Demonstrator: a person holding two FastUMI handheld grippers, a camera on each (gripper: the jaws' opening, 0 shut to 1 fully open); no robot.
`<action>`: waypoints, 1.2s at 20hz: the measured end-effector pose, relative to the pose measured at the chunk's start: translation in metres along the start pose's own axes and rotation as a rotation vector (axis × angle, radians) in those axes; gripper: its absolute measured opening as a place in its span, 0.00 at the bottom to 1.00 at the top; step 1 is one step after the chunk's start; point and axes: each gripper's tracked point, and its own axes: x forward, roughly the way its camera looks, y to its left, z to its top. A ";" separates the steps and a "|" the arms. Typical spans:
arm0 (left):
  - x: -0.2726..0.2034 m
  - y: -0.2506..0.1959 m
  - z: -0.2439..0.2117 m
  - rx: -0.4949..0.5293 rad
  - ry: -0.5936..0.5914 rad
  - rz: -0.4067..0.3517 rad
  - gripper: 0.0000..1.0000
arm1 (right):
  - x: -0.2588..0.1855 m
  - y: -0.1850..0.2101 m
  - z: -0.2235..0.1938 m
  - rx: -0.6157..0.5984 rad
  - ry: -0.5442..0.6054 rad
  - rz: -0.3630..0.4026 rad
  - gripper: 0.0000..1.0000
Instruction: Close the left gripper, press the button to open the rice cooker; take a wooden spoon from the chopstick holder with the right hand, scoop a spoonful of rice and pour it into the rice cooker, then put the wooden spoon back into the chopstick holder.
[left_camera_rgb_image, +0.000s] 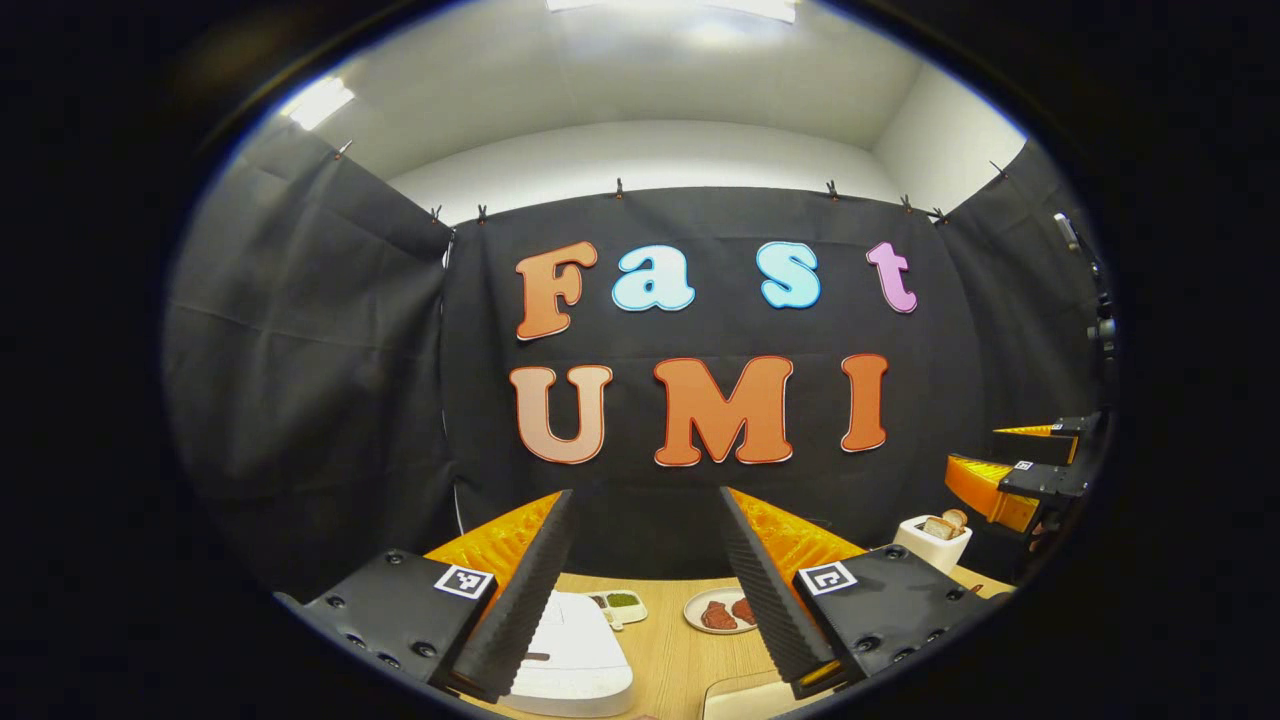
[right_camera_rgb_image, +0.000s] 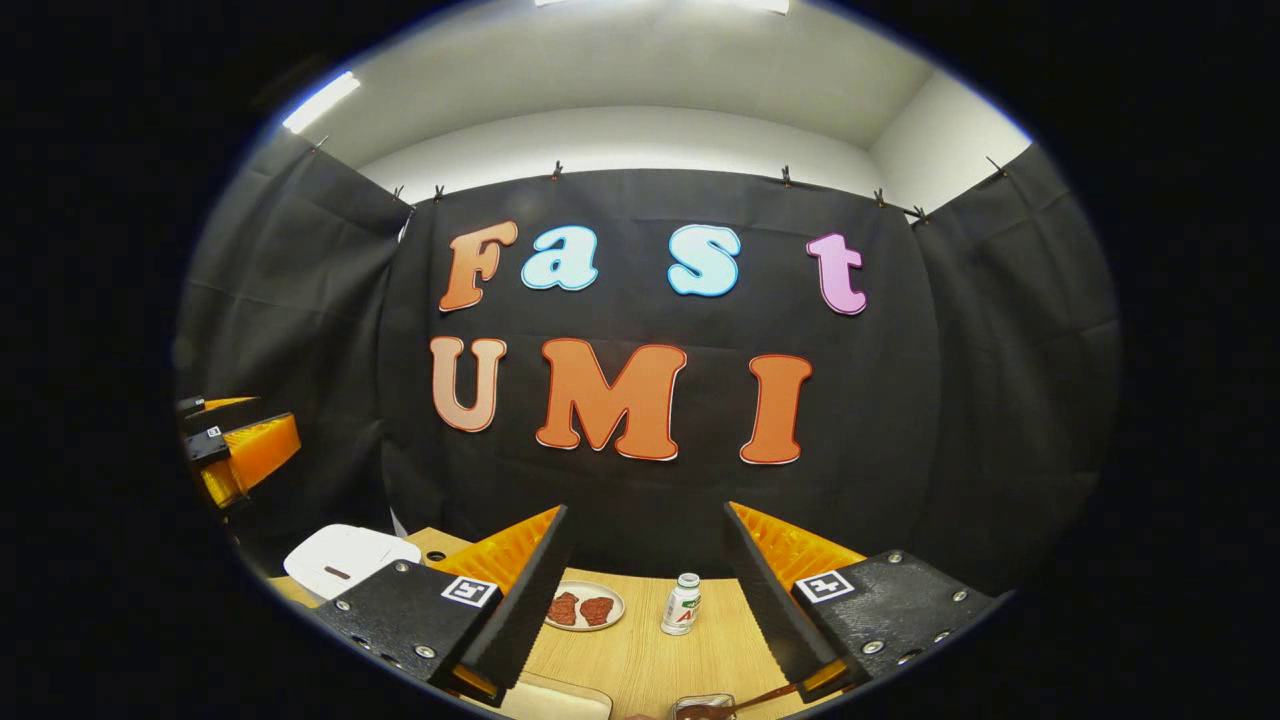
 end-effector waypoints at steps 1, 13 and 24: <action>0.000 0.001 -0.001 -0.002 0.003 0.001 0.92 | 0.000 -0.001 -0.001 -0.001 0.001 -0.003 0.93; 0.009 0.064 0.003 0.085 -0.004 0.134 0.92 | 0.002 -0.017 -0.015 0.001 0.022 -0.040 0.97; 0.013 0.123 -0.027 0.052 0.079 0.216 0.10 | 0.006 -0.024 -0.033 0.001 0.063 -0.056 0.93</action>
